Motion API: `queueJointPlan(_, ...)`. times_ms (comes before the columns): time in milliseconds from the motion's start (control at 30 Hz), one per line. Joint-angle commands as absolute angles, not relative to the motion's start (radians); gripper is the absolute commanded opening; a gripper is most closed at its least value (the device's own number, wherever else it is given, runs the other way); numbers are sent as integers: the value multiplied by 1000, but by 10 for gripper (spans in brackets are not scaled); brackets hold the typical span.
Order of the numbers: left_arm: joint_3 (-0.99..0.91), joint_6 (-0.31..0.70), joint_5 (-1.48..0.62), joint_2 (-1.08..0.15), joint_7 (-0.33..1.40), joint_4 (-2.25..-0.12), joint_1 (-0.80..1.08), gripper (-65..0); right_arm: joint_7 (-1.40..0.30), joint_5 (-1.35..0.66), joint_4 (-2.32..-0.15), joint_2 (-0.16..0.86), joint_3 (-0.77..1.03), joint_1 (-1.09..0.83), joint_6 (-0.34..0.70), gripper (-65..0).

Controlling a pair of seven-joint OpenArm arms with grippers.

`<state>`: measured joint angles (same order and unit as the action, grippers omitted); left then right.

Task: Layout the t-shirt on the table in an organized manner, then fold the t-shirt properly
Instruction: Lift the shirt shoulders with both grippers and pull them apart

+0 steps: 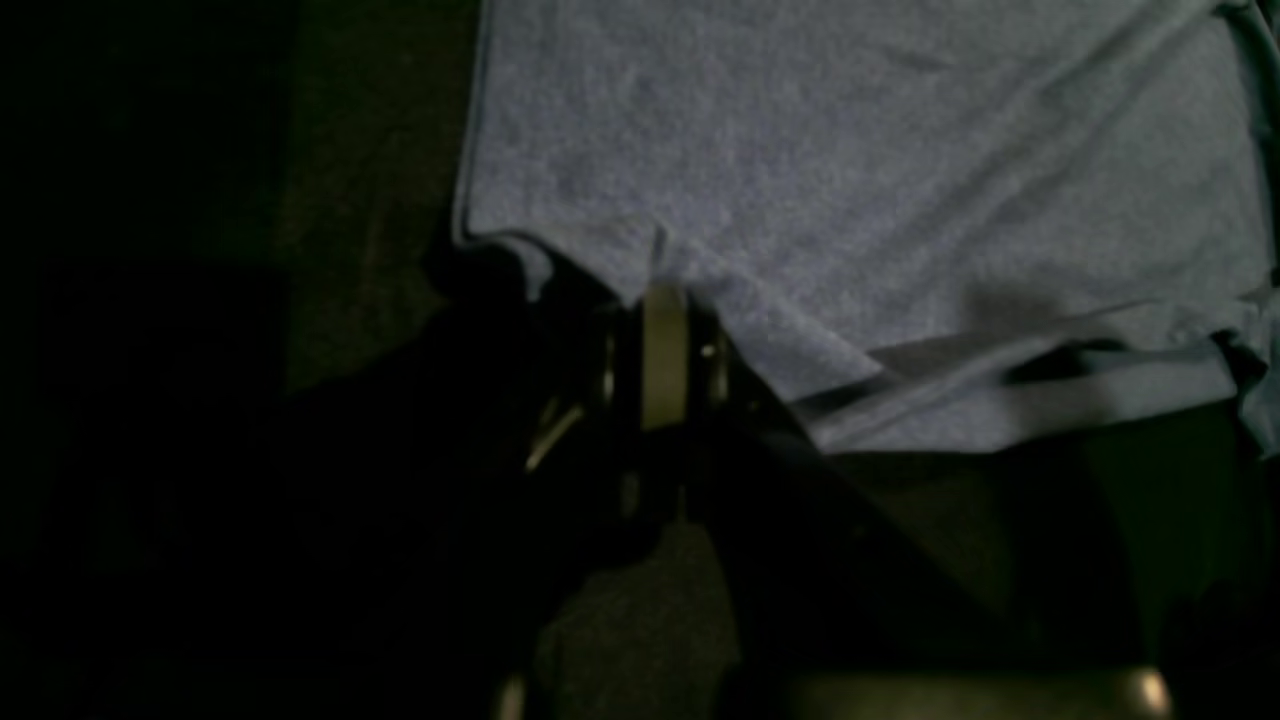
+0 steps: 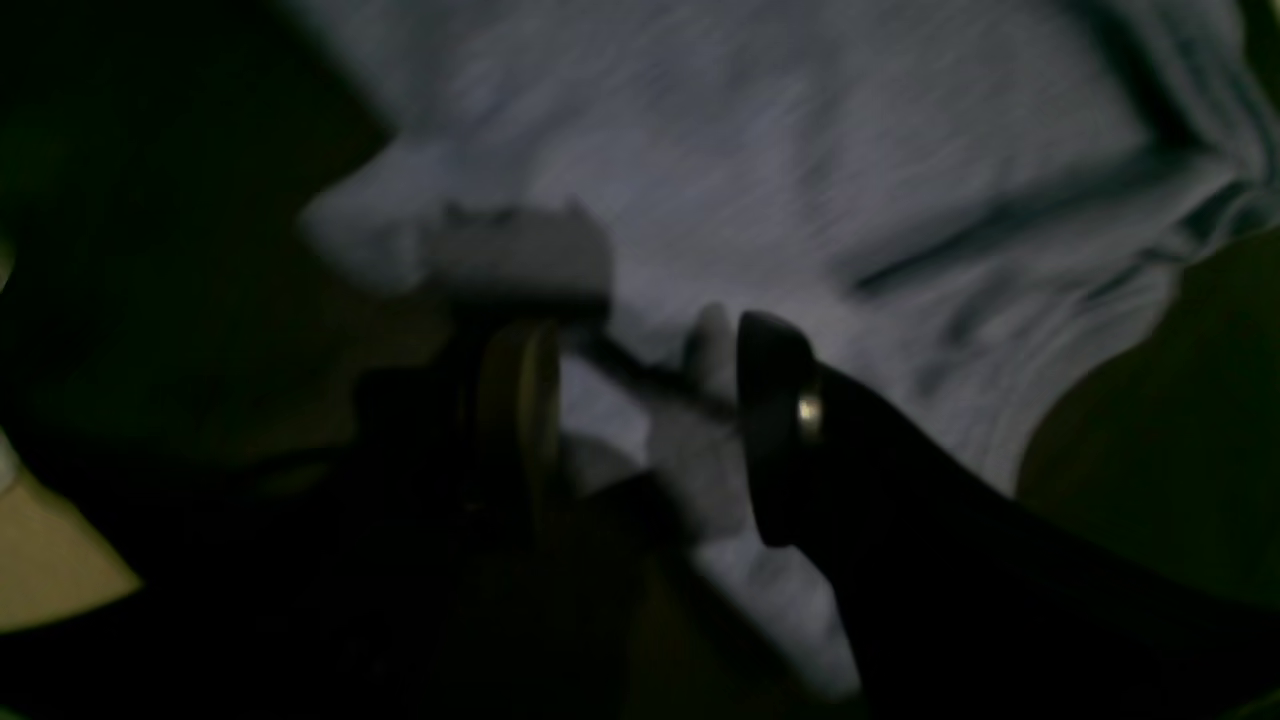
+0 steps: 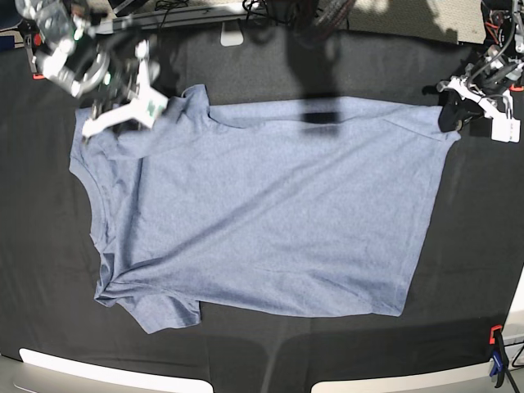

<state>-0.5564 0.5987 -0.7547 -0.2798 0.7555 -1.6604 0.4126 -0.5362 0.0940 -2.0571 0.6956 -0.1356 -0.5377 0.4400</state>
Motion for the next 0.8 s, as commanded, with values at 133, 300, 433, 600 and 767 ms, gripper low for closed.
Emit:
queueJointPlan(133,-562,602,-774,-294,732,-1676,413,-650,-527,141,-2068,748,-126,-609,433,-371)
queueJointPlan(300,-562,602,-775,-294,732,-1676,413,-650,-509,192,-2022,756,-127,-611,419,-373)
queueJointPlan(433,-562,602,-775,-294,732,-1676,413,-650,-494,223,-1980,757,-159,-588,418,-373)
queueJointPlan(600,-562,602,-775,-294,736,-1676,413,-650,-498,271,-1924,756,-273,-503,376,-373)
queueJointPlan(767,-562,602,-774,-294,737,-1676,413,-650,-543,345,-1913,757,-398,-431,314,-390)
